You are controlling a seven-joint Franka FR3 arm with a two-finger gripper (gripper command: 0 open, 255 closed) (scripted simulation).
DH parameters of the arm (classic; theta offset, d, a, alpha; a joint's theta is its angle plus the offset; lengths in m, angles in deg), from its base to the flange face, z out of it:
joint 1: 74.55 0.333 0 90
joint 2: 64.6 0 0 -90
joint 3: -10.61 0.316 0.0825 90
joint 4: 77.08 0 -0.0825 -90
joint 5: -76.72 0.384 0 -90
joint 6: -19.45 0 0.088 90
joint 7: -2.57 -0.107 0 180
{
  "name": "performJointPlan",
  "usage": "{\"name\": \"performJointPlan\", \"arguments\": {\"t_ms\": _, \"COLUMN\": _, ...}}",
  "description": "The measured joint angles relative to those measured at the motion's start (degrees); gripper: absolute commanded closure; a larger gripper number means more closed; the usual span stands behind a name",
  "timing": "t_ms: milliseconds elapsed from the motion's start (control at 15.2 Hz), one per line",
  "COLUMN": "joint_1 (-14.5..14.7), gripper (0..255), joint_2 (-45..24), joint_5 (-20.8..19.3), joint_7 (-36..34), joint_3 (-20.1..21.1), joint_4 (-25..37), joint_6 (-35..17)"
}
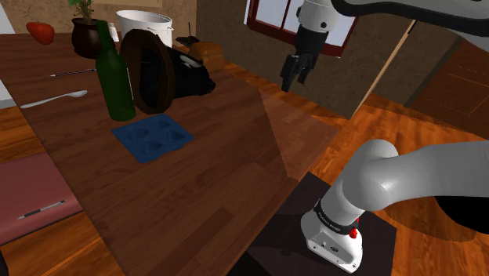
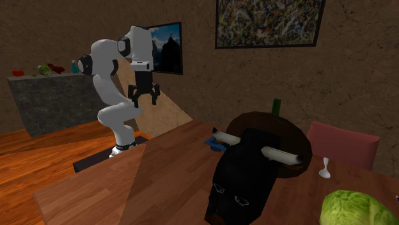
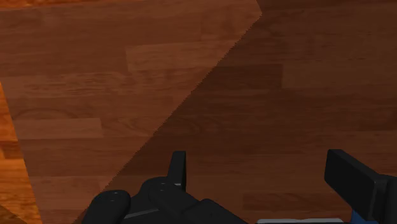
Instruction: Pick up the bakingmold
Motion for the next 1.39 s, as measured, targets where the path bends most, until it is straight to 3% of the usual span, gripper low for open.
{"name": "performJointPlan", "arguments": {"t_ms": 264, "joint_1": 0.9, "gripper": 0, "joint_2": -3.4, "joint_5": 3.6, "joint_7": 1.8, "joint_3": -3.3, "joint_4": -0.8, "joint_6": -3.2}}
{"name": "performJointPlan", "arguments": {"t_ms": 660, "joint_1": 4.6, "gripper": 0, "joint_2": -14.9, "joint_5": 15.7, "joint_7": 9.9, "joint_3": -12.6, "joint_4": -1.7, "joint_6": -11.3}}
{"name": "performJointPlan", "arguments": {"t_ms": 1056, "joint_1": 10.1, "gripper": 0, "joint_2": -28.6, "joint_5": 32.5, "joint_7": 21.1, "joint_3": -20.2, "joint_4": 0.8, "joint_6": -13.9}}
{"name": "performJointPlan", "arguments": {"t_ms": 1386, "joint_1": 13.5, "gripper": 0, "joint_2": -42.4, "joint_5": 49.1, "joint_7": 32.3, "joint_3": -24.2, "joint_4": 5.6, "joint_6": -10.0}}
